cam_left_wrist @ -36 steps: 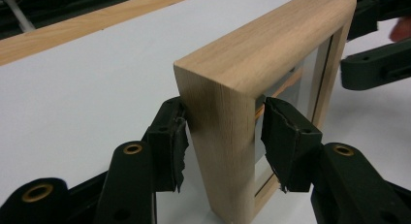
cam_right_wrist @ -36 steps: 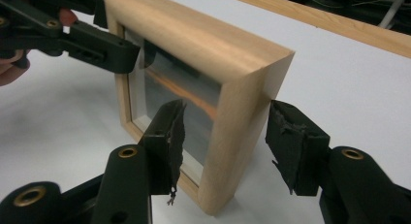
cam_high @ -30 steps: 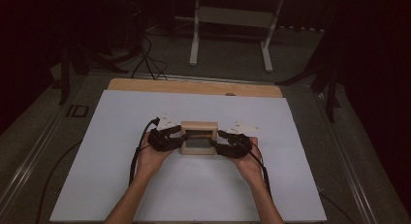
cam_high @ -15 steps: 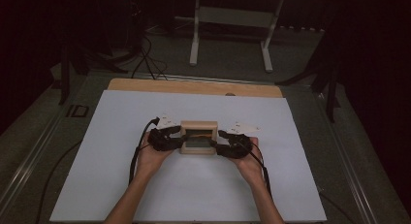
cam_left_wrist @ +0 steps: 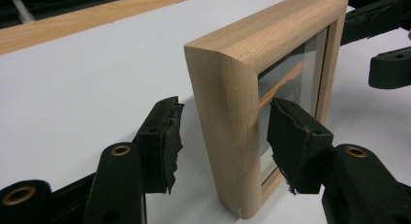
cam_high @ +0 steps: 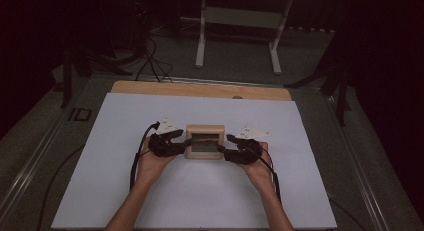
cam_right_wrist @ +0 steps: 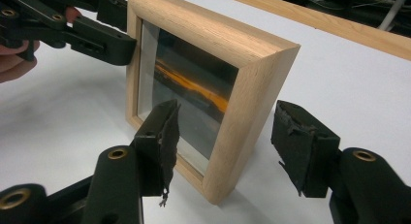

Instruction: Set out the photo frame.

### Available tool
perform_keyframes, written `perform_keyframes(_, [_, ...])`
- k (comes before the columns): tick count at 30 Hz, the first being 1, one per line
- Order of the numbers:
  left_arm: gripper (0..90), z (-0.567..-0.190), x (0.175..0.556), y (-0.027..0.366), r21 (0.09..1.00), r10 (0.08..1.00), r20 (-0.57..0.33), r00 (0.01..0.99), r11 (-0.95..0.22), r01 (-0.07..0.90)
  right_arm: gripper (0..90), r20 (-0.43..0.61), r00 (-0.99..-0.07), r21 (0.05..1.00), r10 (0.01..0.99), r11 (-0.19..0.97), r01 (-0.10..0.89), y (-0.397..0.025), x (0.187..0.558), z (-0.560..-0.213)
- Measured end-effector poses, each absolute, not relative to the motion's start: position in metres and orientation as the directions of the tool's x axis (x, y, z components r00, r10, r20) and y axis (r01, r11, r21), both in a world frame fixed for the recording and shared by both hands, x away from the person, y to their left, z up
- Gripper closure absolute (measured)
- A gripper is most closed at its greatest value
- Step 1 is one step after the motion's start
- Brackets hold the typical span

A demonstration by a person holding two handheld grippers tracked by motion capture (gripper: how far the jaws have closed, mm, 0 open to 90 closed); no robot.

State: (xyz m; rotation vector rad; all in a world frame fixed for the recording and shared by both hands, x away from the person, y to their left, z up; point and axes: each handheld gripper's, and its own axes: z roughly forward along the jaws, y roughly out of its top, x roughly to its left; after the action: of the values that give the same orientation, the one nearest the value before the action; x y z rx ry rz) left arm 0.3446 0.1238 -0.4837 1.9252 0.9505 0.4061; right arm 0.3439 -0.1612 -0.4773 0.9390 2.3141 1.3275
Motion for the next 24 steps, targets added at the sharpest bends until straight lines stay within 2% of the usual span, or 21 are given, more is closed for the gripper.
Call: perform_keyframes(24, [46.3,-0.463,0.318,0.142,0.872,0.741,-0.115,0.662,-0.244,0.424,42.0,0.033,-0.729,0.855,0.684,0.359,0.375,-0.18,0.331,-0.476])
